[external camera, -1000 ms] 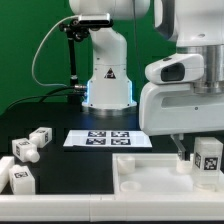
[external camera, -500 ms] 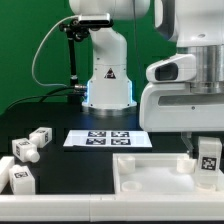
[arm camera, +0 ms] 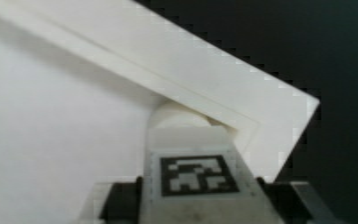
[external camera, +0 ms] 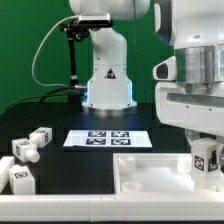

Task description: Assemble one leg

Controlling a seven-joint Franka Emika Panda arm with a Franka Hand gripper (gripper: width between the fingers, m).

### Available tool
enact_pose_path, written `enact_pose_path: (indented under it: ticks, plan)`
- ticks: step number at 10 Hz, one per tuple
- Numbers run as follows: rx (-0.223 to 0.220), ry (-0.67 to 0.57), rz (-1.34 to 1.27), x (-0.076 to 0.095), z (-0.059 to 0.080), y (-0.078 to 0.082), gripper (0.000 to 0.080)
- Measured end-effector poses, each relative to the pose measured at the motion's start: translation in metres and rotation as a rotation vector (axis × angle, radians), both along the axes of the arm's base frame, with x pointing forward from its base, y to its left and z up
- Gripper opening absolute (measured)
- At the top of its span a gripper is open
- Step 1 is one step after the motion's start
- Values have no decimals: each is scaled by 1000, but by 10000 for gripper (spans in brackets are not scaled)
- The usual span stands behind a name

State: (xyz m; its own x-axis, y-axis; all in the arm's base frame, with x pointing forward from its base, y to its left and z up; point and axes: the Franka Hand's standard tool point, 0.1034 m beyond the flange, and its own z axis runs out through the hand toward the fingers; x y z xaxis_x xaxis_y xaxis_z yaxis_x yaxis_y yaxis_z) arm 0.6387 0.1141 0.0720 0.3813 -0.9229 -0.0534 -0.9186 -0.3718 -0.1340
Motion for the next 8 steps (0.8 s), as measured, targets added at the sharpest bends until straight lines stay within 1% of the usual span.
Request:
enact_pose_path:
  ticks: [2, 3, 4, 5, 6, 7, 8]
  plan:
    - [4, -12, -10, -1, 0, -1, 286]
    - [-19, -17, 109, -1, 0, -2, 287]
    - [-51, -30, 316, -1, 1, -1, 485]
    - [-69, -41, 506, -2, 4, -1, 485]
    - [-82, -50, 636, -2, 8, 1, 601]
    - [-85, -49, 667, -3, 5, 0, 635]
    - [-89, -52, 712, -3, 5, -1, 645]
